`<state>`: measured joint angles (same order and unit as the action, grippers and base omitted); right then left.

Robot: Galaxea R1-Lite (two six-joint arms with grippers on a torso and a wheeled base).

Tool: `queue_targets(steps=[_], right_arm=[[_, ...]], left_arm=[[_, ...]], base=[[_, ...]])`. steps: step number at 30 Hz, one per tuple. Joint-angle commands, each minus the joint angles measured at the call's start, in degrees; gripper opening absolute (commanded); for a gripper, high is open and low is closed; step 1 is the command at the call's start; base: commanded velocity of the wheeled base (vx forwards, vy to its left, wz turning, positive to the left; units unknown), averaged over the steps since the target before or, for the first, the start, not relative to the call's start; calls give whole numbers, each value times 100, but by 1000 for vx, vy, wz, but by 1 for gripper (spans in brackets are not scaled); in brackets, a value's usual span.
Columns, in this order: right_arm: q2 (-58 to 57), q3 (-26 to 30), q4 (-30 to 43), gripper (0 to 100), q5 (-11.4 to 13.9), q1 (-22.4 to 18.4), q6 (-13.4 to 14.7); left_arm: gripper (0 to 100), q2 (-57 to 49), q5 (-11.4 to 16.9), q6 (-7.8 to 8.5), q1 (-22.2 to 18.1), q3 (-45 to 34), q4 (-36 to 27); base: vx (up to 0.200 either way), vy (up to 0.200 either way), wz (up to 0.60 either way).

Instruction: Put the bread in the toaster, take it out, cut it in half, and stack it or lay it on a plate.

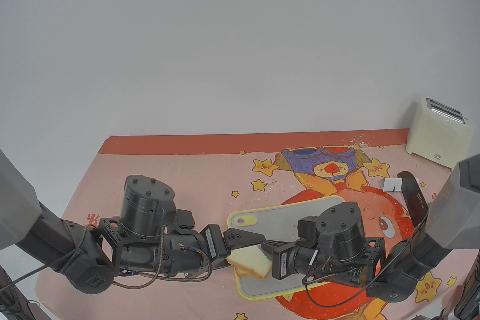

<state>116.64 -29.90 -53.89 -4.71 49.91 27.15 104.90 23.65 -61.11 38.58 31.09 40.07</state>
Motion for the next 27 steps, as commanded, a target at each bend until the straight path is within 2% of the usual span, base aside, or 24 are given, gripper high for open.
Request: queue_targets(steps=[1, 6, 27], right_arm=[[-1, -7, -7, 0, 5, 19, 1], [8, 64, -7, 0, 14, 300, 27], [34, -16, -7, 0, 22, 362, 71]], left_arm=[[100, 22, -1, 3, 0, -6, -26], [100, 31, -1, 3, 0, -6, -17], [100, 31, -1, 3, 9, -15, -17]], base=[[0, 0, 0], [0, 0, 0], [0, 0, 0]])
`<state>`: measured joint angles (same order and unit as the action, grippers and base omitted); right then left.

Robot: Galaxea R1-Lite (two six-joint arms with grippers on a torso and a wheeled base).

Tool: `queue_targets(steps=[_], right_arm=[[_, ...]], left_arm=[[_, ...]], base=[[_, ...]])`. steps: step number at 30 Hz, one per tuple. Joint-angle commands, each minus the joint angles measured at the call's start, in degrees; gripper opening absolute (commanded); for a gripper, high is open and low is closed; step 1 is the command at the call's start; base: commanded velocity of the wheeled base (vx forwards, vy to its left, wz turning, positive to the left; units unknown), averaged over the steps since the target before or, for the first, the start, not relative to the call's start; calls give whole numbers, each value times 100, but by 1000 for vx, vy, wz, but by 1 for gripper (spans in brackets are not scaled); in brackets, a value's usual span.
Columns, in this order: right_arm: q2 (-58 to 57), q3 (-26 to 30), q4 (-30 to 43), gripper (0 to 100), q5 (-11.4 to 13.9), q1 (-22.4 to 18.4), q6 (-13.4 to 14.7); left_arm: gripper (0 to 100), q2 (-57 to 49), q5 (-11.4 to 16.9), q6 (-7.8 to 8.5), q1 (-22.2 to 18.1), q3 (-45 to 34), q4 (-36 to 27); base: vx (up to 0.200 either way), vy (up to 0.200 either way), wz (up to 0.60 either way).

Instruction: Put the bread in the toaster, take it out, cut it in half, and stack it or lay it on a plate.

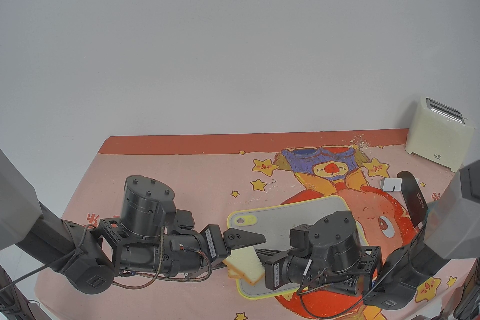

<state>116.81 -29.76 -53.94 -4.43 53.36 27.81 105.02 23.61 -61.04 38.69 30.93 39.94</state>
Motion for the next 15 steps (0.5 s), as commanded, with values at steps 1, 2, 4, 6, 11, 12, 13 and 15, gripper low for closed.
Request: queue_targets(steps=[1, 2, 4, 6, 11, 12, 13, 15], right_arm=[[44, -57, -2, 0, -6, 17, 5], [52, -74, -11, 0, -6, 17, 5], [52, -100, -11, 0, -6, 17, 5], [61, -109, -11, 0, 3, 17, 5], [61, -74, -11, 0, 21, 17, 14], [52, -65, -11, 0, 12, 17, 23], [26, -48, -11, 0, 3, -10, 23], [0, -13, -11, 0, -6, -71, 23]], left_arm=[[100, 18, 3, -5, -2, 1, -3], [100, 10, 3, -5, -2, 1, -3], [100, 18, 3, -5, -2, 1, -3], [100, 18, 3, -5, -2, 10, -3], [100, 27, 3, -5, -2, 10, 5], [100, 27, 3, -5, -11, 10, 14], [100, 18, 3, -5, -11, 10, 14], [100, 18, 3, -5, -2, 10, 14]], base=[[0, 0, 0], [0, 0, 0], [0, 0, 0], [0, 0, 0], [0, 0, 0], [0, 0, 0], [0, 0, 0], [0, 0, 0]])
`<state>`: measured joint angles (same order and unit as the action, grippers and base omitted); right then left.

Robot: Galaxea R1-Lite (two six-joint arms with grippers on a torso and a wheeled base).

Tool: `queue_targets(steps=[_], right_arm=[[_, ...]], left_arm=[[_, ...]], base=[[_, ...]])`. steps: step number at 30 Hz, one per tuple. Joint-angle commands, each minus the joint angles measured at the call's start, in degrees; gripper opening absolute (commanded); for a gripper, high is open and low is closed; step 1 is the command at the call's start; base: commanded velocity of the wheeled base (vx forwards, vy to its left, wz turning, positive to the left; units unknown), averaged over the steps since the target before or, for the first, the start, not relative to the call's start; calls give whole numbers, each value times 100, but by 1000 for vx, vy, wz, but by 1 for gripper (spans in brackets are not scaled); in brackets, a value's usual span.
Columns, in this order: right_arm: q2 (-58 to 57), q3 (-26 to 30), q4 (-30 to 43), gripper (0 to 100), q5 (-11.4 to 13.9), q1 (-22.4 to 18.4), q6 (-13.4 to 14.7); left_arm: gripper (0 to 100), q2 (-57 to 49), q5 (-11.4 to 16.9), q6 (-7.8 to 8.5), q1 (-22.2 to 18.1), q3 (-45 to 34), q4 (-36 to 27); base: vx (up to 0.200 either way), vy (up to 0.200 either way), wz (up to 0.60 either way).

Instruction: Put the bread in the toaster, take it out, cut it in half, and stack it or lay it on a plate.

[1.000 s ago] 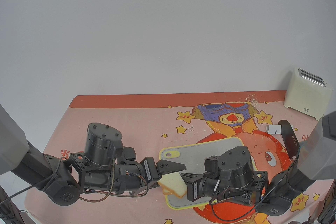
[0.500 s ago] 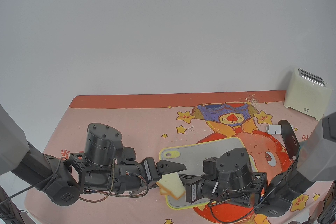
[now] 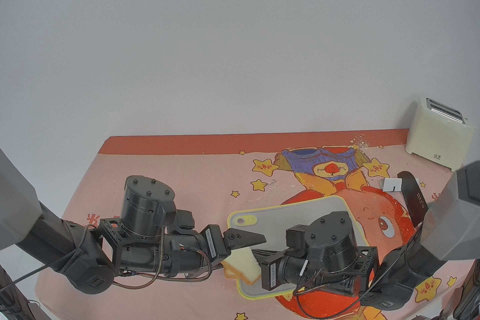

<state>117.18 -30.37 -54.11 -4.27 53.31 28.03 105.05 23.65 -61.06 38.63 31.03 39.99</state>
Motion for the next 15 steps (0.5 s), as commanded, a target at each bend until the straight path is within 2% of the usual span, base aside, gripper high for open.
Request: queue_targets(steps=[1, 15], right_arm=[[-46, 75, 6, 0, -22, -93, 1], [-318, 189, -3, 0, -39, -418, 247]], left_arm=[[100, 16, -1, -2, 4, -9, 9], [100, 25, -1, -2, 4, -18, 9]], base=[[0, 0, 0], [0, 0, 0]])
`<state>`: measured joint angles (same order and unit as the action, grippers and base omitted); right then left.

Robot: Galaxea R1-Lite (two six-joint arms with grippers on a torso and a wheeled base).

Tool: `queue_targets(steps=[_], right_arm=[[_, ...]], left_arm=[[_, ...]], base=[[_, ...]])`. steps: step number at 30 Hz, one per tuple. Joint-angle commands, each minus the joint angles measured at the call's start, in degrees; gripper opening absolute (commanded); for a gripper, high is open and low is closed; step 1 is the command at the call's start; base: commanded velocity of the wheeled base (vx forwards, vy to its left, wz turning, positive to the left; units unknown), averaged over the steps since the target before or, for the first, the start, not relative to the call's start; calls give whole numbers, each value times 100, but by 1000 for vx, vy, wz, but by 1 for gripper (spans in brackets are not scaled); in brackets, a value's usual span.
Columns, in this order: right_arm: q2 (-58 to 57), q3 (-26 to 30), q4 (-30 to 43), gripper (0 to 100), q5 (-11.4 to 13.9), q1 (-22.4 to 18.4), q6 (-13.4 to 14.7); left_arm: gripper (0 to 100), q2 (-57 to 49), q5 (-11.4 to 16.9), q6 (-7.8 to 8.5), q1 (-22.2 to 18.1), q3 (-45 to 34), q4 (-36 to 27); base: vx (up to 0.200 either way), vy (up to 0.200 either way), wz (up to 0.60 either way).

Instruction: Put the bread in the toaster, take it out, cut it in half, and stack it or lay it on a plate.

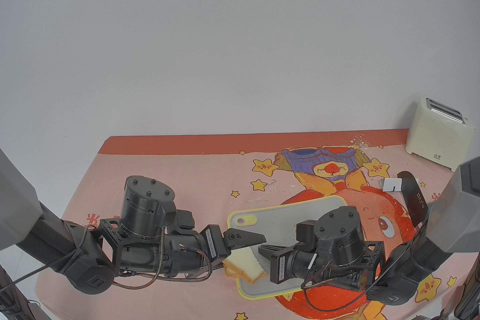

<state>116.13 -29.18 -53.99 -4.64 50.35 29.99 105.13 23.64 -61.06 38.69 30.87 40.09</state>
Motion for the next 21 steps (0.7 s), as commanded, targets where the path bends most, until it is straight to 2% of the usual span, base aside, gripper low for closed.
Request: queue_targets(steps=[1, 5, 6, 7, 17, 21], right_arm=[[-301, 115, -6, 0, 7, -192, 95], [-749, 290, -6, 0, 87, -526, 262], [-969, 352, 3, 0, 113, -807, 297], [-1031, 414, 3, 0, 122, -895, 288], [-1268, 624, -129, 0, 183, -1370, 279], [-1277, 668, -305, 0, 210, -1378, 279]], left_arm=[[100, 16, 1, -2, -2, -2, -2], [100, 16, 1, -2, -2, -2, -10], [100, 16, 1, -2, -2, -2, -2], [100, 16, 1, -2, -2, -10, -2], [100, 16, 1, -2, -2, -10, -2], [100, 7, 1, -2, -2, -10, -10]], base=[[0, 0, 0], [0, 0, 0], [0, 0, 0], [0, 0, 0], [0, 0, 0], [0, 0, 0]])
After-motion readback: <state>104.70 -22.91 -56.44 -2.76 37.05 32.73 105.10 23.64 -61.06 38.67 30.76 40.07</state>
